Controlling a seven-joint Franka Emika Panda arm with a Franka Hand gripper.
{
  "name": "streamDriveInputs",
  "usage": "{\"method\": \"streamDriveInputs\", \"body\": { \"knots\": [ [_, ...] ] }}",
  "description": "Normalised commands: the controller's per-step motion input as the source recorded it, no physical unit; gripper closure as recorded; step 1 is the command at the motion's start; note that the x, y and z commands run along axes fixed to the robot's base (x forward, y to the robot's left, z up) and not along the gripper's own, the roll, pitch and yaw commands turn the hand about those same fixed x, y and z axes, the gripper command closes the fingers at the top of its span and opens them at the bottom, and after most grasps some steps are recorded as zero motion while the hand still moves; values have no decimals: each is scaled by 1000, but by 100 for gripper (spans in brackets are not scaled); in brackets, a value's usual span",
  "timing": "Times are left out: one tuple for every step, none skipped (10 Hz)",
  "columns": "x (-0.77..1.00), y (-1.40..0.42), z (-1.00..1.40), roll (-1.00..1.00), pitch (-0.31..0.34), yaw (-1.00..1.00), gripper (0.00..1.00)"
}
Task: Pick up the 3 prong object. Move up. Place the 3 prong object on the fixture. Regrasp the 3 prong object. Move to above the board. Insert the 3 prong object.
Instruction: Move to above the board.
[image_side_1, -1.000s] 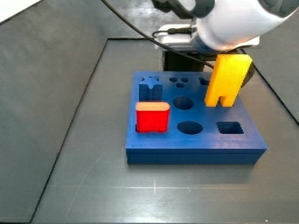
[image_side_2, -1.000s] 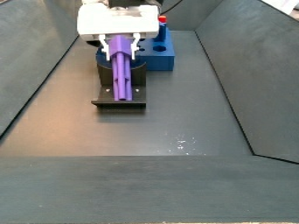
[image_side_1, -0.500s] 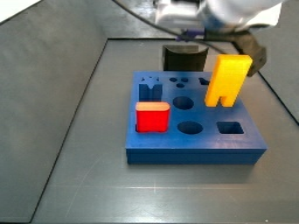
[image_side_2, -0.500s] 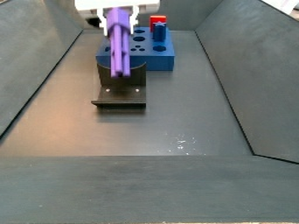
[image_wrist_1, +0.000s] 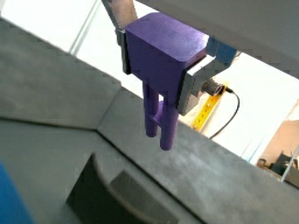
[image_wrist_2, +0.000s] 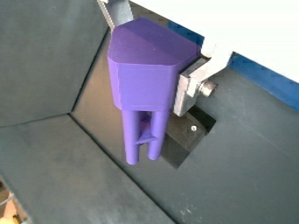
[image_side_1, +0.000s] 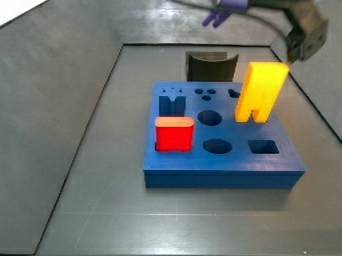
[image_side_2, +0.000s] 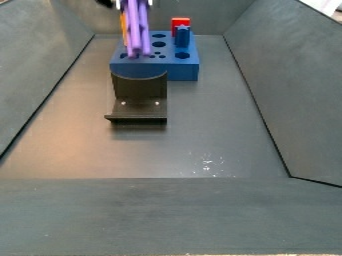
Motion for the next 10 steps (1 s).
{"method": "streamDriveInputs", "body": {
  "knots": [
    [37,-71,645,-15,78,226,100],
    [24,-32,357,-13,17,192,100],
    [19,-24,247,-16,-4,176,100],
    [-891,-1000,816,-1000,-103,-23,100],
    [-909,-1000,860,-1000,-124,-25,100],
    [-1000,-967,885,-1000,-145,-27,100],
    [-1000,-911,826,-1000,-151,-30,100],
    [-849,-724,690,-1000,-168,-45,100],
    [-659,-524,521,-1000,-171,-52,100],
    [-277,-137,170,-1000,-166,-64,100]
  ]
}}
